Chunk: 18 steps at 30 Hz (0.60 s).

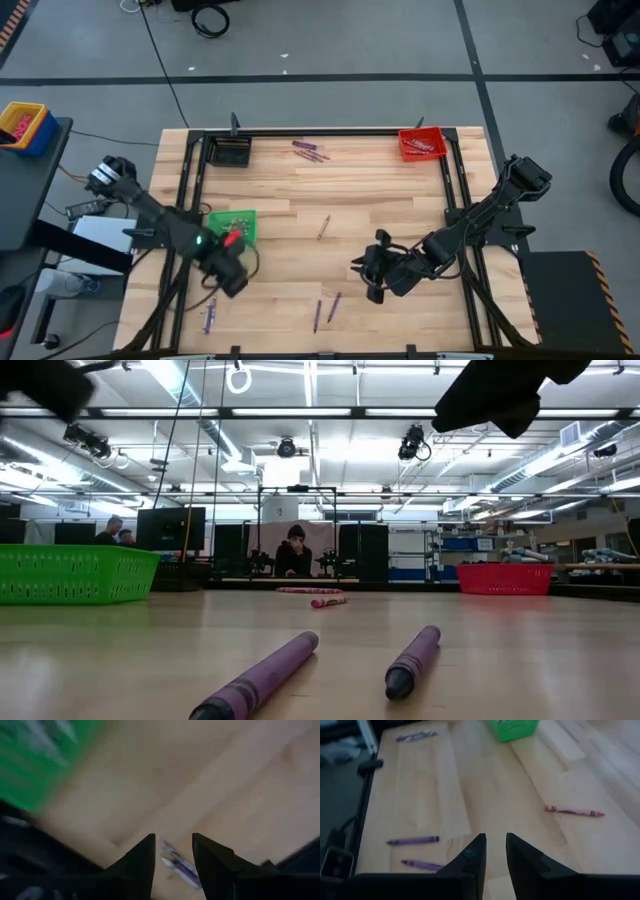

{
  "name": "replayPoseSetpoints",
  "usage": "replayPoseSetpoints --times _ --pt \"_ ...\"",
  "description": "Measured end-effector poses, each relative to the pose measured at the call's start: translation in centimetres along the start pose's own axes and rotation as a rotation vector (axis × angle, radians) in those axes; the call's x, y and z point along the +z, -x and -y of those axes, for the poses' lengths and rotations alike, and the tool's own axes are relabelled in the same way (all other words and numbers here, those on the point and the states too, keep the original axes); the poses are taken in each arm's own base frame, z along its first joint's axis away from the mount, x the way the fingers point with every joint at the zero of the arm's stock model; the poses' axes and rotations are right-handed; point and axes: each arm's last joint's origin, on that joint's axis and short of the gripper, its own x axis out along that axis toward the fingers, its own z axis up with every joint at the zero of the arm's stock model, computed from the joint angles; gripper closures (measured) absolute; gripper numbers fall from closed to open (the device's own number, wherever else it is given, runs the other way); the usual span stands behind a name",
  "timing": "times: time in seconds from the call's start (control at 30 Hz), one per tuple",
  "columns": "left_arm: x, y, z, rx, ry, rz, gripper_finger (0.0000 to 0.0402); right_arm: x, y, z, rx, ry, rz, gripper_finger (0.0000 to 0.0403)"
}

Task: Sort crayons
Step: Put the white crayon into the green bin

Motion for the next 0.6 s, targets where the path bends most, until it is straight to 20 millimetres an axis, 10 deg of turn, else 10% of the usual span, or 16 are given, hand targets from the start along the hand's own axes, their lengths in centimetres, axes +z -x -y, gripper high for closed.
replayPoseSetpoints --times 0.27,0.6 --pt "-3.0 -6.4 0.0 0.034 0.26 -0.074 0.026 1.5 -0.9 0.8 -0.007 0.113 0.065 0.0323" --pt "-4.0 -8.9 0.8 0.074 0.295 -0.185 0.026 3.9 -2.3 2.8 0.007 0.152 0.138 0.0323"
